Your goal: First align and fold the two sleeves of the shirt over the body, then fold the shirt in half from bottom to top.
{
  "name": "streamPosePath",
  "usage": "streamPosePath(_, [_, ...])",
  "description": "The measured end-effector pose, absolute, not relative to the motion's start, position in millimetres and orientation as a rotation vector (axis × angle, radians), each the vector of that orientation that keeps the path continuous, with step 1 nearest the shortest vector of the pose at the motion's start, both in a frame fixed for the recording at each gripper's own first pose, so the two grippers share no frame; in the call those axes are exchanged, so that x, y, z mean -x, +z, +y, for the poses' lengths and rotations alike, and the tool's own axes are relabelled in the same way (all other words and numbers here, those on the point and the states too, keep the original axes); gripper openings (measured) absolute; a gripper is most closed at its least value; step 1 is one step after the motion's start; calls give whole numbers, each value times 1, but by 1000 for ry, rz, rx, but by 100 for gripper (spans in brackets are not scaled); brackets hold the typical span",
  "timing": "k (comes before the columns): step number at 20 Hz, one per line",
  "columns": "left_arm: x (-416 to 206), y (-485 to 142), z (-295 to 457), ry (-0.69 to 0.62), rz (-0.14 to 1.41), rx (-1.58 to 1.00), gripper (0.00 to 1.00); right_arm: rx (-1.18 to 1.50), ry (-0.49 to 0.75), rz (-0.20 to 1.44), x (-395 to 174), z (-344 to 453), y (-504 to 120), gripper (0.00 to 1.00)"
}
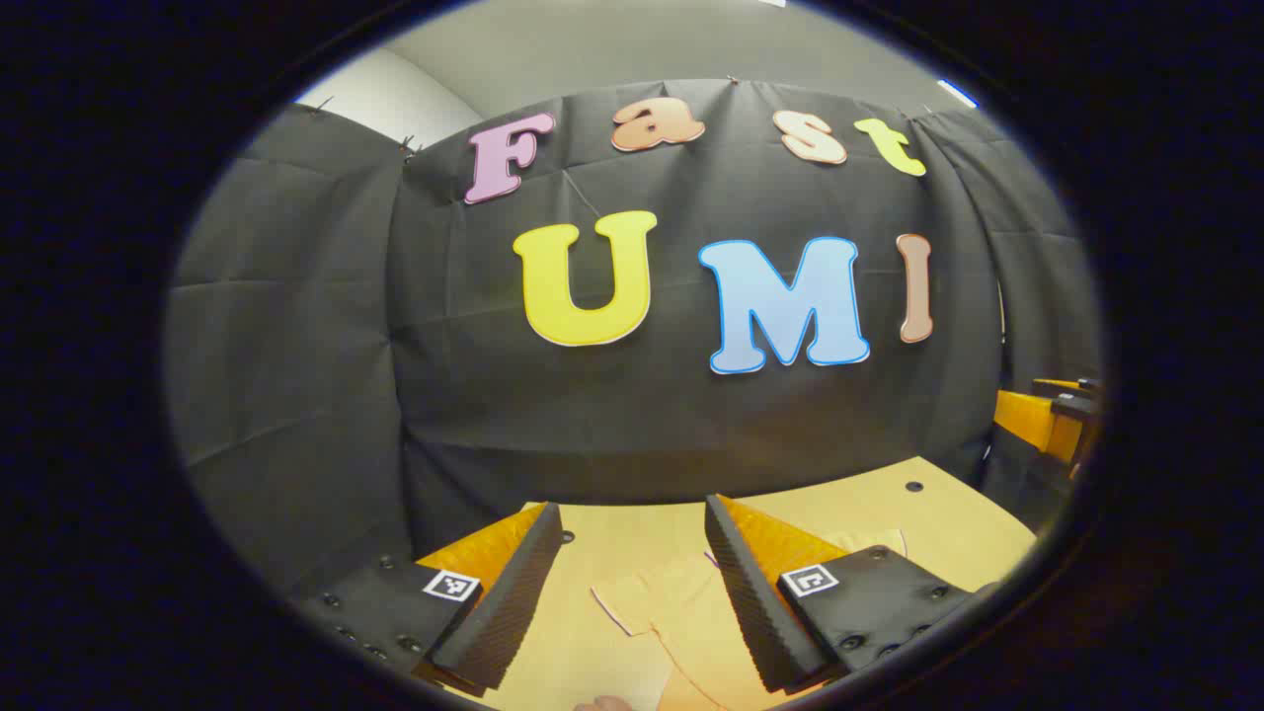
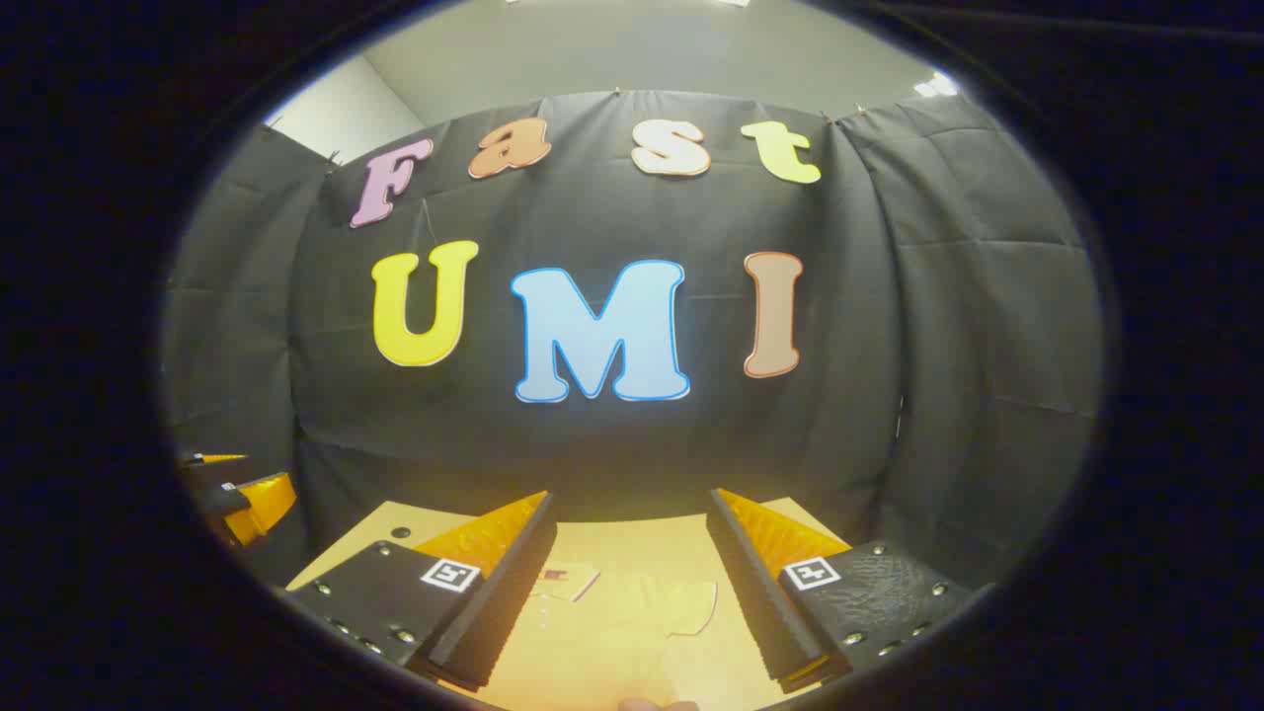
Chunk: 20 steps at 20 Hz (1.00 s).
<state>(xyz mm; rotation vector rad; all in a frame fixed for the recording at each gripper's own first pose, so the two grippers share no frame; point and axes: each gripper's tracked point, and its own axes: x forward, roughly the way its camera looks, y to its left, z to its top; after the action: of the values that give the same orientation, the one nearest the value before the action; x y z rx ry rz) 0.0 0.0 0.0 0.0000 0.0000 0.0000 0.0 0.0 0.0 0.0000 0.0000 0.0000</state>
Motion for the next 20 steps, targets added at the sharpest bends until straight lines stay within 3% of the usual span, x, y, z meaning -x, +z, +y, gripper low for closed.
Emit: streamPosePath(20, [-10,5,-32,-42,-3,22,94,21,28,50,-8,5,-9,97])
